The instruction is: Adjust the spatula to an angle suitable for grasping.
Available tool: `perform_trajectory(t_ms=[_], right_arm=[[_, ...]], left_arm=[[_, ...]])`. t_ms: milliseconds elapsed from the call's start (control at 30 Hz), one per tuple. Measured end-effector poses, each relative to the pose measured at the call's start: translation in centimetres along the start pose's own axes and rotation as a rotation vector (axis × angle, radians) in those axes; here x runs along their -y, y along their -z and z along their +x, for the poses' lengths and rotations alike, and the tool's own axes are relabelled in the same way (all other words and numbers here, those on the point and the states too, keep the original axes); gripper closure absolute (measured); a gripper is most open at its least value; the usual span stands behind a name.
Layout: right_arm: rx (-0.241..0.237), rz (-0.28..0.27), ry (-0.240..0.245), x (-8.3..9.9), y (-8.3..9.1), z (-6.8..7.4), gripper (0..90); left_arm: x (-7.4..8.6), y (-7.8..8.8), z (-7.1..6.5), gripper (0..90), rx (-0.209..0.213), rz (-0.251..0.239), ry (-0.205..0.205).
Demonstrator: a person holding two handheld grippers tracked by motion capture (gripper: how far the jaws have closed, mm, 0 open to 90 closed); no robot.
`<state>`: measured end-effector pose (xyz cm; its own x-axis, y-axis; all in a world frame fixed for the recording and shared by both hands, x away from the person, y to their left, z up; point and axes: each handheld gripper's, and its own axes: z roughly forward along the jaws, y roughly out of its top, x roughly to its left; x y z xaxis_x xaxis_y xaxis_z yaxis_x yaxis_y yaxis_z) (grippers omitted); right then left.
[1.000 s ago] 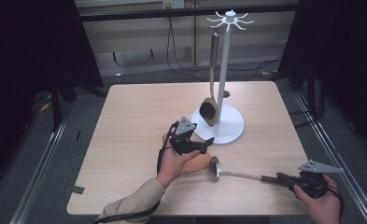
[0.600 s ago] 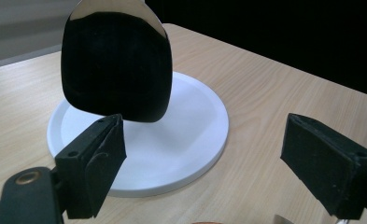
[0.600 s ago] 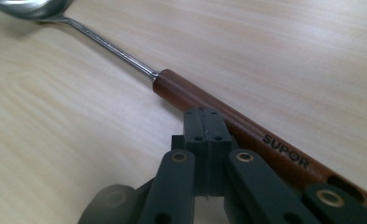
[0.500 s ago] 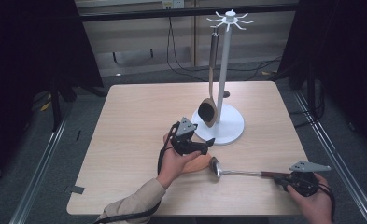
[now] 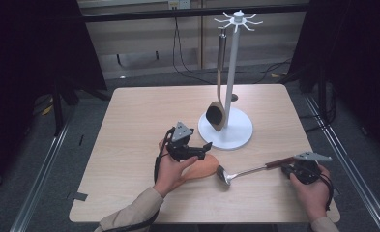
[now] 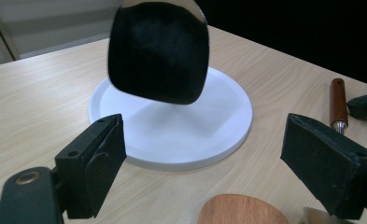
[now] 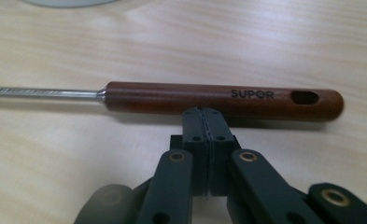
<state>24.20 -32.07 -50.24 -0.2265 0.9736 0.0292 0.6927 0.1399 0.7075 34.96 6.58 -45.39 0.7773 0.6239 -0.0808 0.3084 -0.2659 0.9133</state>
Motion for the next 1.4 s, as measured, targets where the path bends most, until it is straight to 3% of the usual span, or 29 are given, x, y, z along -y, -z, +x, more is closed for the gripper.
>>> perform_trajectory(t_ms=[200, 367, 533, 600, 833, 967, 1100, 1267, 1400], right_arm=[[0.029, -0.019, -0.027, -1.4, -1.7, -0.3, 87.2], [0.052, -0.036, -0.038, -2.5, -3.1, 0.0, 78.6], [0.101, -0.035, -0.092, -3.4, -4.0, 0.6, 59.3], [0.106, -0.041, -0.146, -3.5, -3.9, 1.0, 50.9], [0.096, -0.088, -0.259, -3.8, -3.3, 3.6, 26.3], [0.11, -0.078, -0.236, -4.3, -3.8, 5.6, 17.2], [0.131, -0.053, -0.199, -4.4, -5.1, 7.2, 16.6], [0.175, -0.026, -0.155, -4.3, -5.9, 7.7, 18.6], [0.171, -0.014, -0.151, -4.5, -5.8, 7.3, 23.2]], left_arm=[[0.1, 0.9, 0.6, 13.8, -0.018, -0.008, 0.017], [0.3, 1.2, 0.9, 13.9, -0.03, 0.001, 0.026], [0.2, 1.6, 1.1, 13.9, -0.031, -0.006, 0.023], [0.2, 1.8, 1.1, 13.9, -0.03, -0.007, 0.033], [0.5, 2.0, 1.1, 13.9, -0.04, 0.002, 0.04], [0.2, 2.4, 1.0, 13.9, -0.039, 0.0, 0.018], [0.3, 2.9, 1.1, 13.9, -0.037, -0.006, 0.015], [0.7, 3.7, 1.9, 13.9, -0.058, -0.001, 0.027], [1.0, 4.2, 2.3, 13.9, -0.071, 0.001, 0.036]])
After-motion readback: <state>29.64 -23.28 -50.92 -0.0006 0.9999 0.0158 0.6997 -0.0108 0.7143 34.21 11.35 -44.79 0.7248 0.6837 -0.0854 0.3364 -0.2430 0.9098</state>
